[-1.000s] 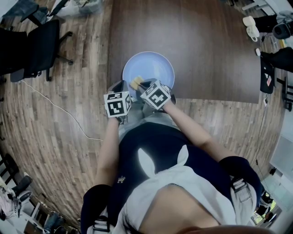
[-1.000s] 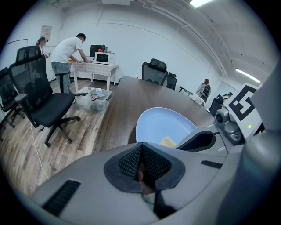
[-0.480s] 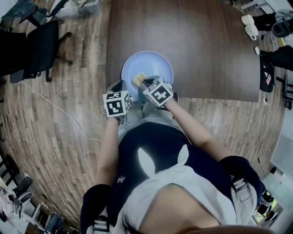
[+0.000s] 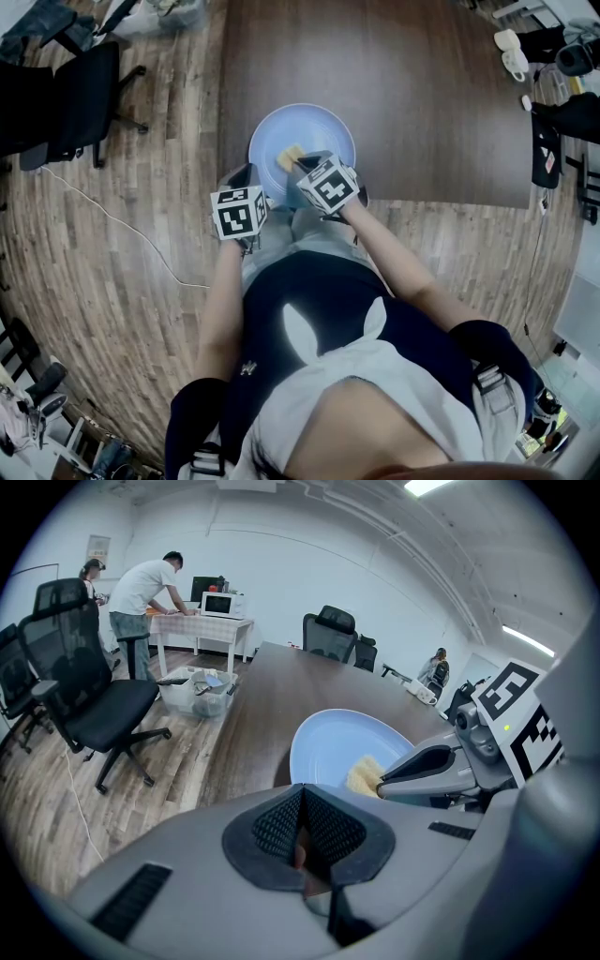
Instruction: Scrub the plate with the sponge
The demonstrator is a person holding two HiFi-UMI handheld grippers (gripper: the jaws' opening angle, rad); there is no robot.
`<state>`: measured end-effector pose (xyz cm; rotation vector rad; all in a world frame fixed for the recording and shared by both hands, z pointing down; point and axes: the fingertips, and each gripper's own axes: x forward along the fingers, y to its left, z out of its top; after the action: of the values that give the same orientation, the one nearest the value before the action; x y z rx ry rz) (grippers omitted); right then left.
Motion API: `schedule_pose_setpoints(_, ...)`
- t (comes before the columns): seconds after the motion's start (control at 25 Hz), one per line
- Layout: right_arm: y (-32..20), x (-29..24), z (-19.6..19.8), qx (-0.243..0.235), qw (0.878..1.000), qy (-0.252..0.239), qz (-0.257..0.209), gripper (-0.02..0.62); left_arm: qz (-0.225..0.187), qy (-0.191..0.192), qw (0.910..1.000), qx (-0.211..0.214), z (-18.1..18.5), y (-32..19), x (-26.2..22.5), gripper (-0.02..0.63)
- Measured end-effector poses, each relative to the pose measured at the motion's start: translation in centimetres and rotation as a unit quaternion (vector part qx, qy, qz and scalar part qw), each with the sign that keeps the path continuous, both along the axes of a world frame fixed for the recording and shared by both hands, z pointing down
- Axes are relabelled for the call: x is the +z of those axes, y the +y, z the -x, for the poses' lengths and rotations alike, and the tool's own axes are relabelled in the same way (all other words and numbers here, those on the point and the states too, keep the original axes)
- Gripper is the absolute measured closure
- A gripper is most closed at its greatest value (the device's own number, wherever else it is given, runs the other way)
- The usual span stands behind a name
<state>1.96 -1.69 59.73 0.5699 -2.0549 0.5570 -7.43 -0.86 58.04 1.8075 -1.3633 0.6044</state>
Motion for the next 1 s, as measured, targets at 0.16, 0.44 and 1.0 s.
schedule_pose_setpoints(0.16,0.0,0.3,-0.4,0.000,1.000,0.003,0.003,0.572,0.000,0.000,1.0000,0.000,-0.1,0.0,0.1,0.598)
schedule_pose_setpoints(0.44,-0.8,0.6,-1.0,0.004,1.000,0.008,-0.006,0.572,0.000,-0.002,1.0000,-0.002,0.1,-0.1,0.2,0.598)
schedule_pose_setpoints(1.0,-2.0,0.1,-3.0,0.026,0.999,0.018,-0.013,0.572,-0.001,-0.006,1.0000,-0.005,-0.1,0.1,0.1,0.598)
